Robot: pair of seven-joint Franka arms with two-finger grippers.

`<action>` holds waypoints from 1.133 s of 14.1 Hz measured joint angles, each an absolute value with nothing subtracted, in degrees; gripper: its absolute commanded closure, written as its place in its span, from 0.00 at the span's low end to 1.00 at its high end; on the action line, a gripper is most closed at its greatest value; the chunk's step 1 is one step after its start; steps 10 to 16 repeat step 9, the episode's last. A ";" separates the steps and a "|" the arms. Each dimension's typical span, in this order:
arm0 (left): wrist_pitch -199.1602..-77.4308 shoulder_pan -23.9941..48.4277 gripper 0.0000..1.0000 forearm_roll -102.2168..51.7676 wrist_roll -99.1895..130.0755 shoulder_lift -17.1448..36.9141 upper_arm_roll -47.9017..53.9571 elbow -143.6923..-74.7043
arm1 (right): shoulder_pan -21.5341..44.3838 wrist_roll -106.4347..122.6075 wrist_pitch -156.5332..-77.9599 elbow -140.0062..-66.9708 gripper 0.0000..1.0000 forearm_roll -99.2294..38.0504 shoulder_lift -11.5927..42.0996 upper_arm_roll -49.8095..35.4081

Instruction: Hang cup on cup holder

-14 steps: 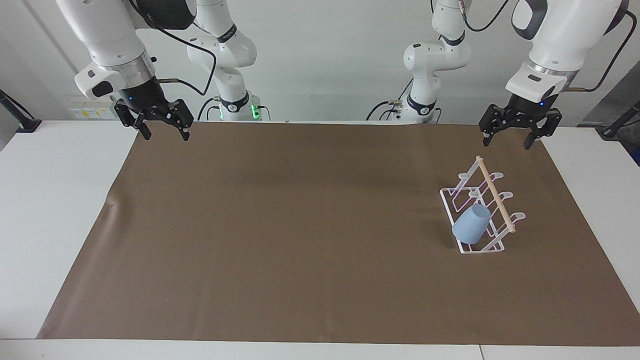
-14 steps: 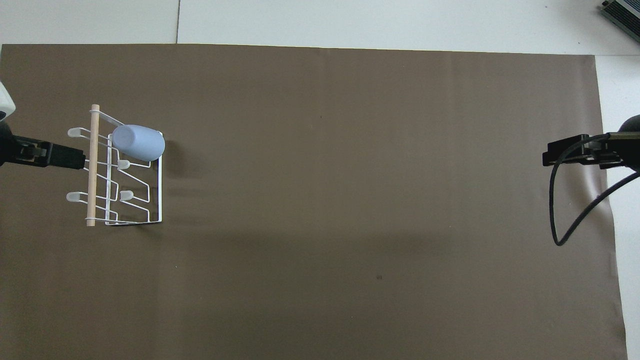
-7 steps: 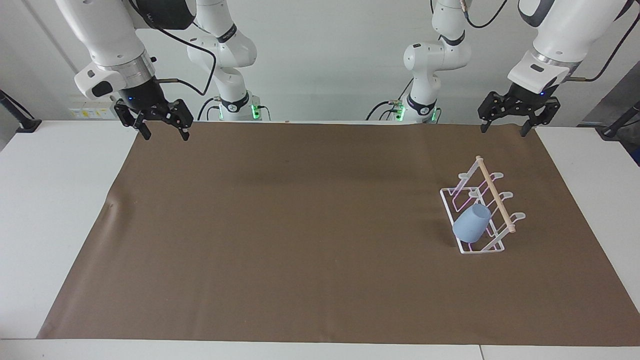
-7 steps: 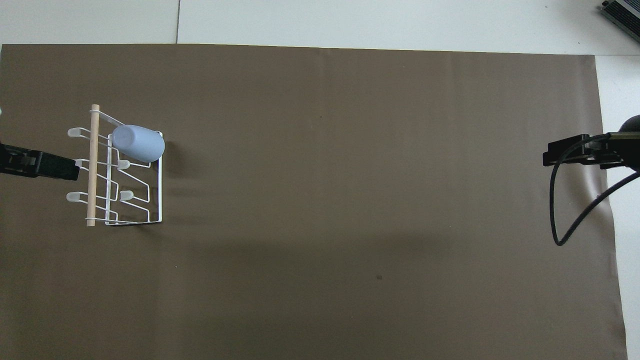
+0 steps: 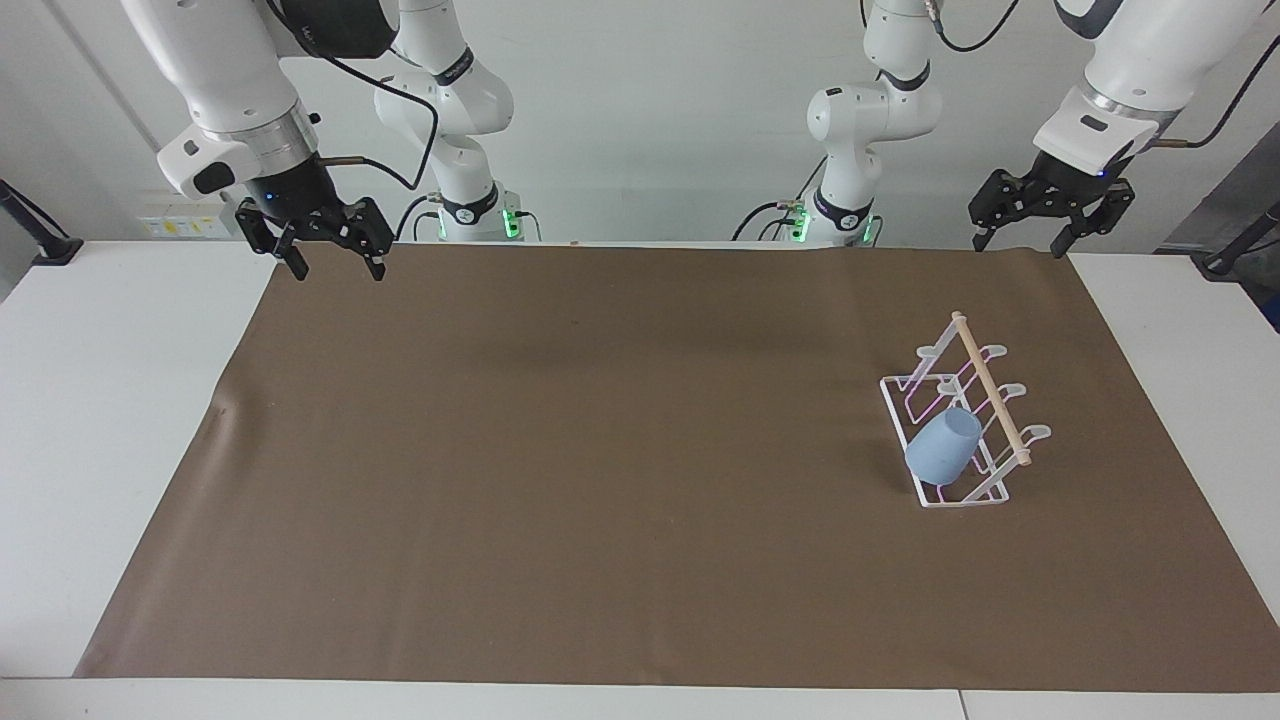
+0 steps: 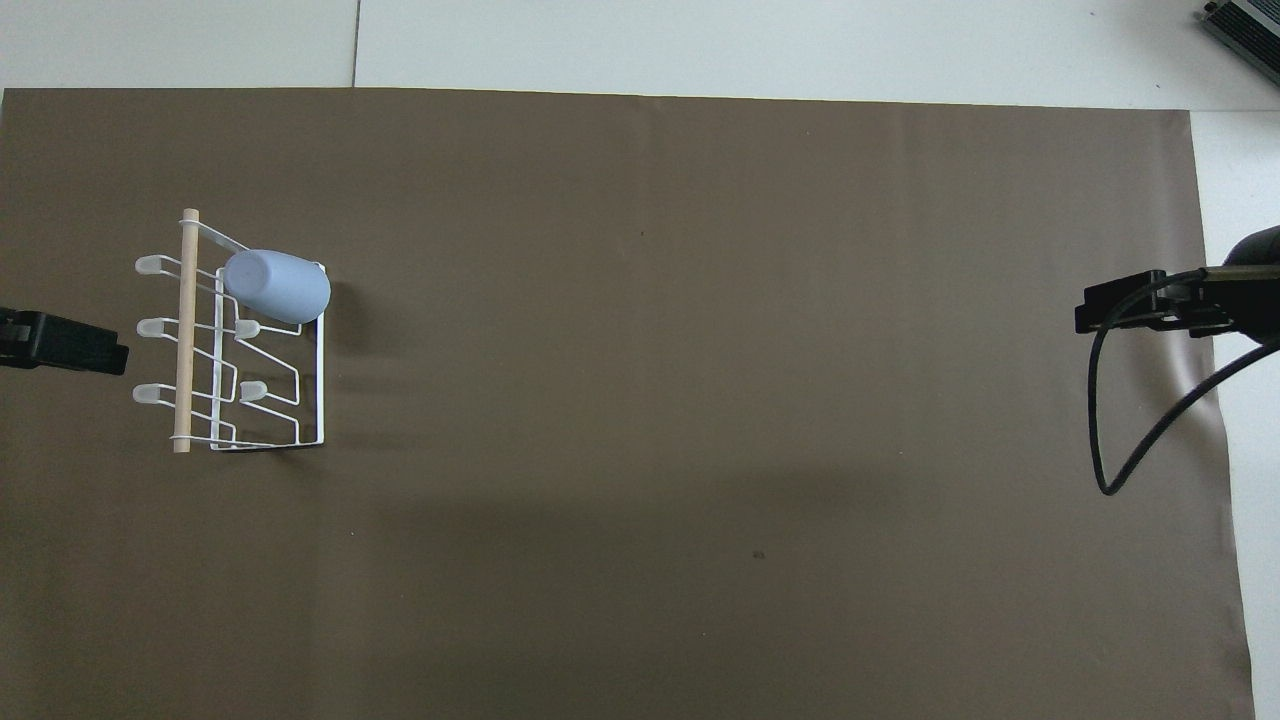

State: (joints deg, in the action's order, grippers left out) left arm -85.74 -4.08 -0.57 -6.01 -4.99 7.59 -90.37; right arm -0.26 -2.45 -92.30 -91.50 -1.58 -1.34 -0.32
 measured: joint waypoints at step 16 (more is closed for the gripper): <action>-85.67 -4.08 0.00 -0.57 -6.09 -6.58 7.79 -90.69 | -0.20 -2.45 -92.30 -91.47 0.00 -1.58 -1.89 -0.29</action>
